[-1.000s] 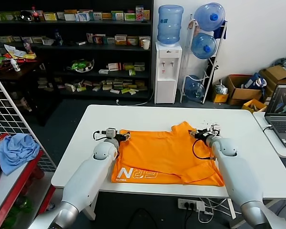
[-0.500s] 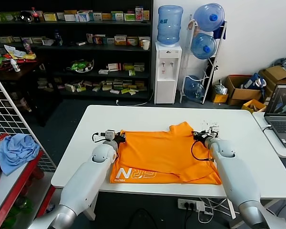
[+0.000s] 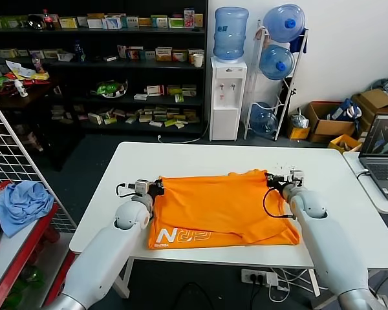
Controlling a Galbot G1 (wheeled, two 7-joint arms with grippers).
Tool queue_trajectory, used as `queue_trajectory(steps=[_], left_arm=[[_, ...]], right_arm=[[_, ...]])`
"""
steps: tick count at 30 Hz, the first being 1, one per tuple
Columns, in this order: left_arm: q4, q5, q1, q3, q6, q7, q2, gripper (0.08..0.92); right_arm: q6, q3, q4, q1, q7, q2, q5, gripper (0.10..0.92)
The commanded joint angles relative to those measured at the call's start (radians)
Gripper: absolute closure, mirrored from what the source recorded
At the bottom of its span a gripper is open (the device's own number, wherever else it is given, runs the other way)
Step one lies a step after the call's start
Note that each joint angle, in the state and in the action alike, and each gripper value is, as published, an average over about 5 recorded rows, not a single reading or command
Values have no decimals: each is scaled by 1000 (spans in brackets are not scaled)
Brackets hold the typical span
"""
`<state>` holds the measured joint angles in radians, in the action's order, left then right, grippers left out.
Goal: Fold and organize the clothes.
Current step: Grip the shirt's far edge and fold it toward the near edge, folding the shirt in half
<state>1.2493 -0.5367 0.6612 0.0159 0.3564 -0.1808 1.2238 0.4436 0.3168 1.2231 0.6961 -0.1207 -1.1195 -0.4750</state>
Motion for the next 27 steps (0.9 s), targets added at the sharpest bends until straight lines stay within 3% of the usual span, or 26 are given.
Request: queue_trajectory(steps=[1,6,11,21,27], left_arm=[[280,-16,167,21,0,-14,-127,903],[408,-23,284,52,3,-21,-185,903],[517,-24,412,74,7,-39,-199,903],[529,31,533,79,-22,-46,-141,897],[531,57,536,104,-59,-53,-128,760]], right_arm=[[31,33,367,245,75,97,-36,901],[51,105,527,457,82,161,-36,901],[64,177,637,624,83,196,-26,901],[70,206,602,686,67,173,67,895],[44,191,599,669,67,155,83,757]])
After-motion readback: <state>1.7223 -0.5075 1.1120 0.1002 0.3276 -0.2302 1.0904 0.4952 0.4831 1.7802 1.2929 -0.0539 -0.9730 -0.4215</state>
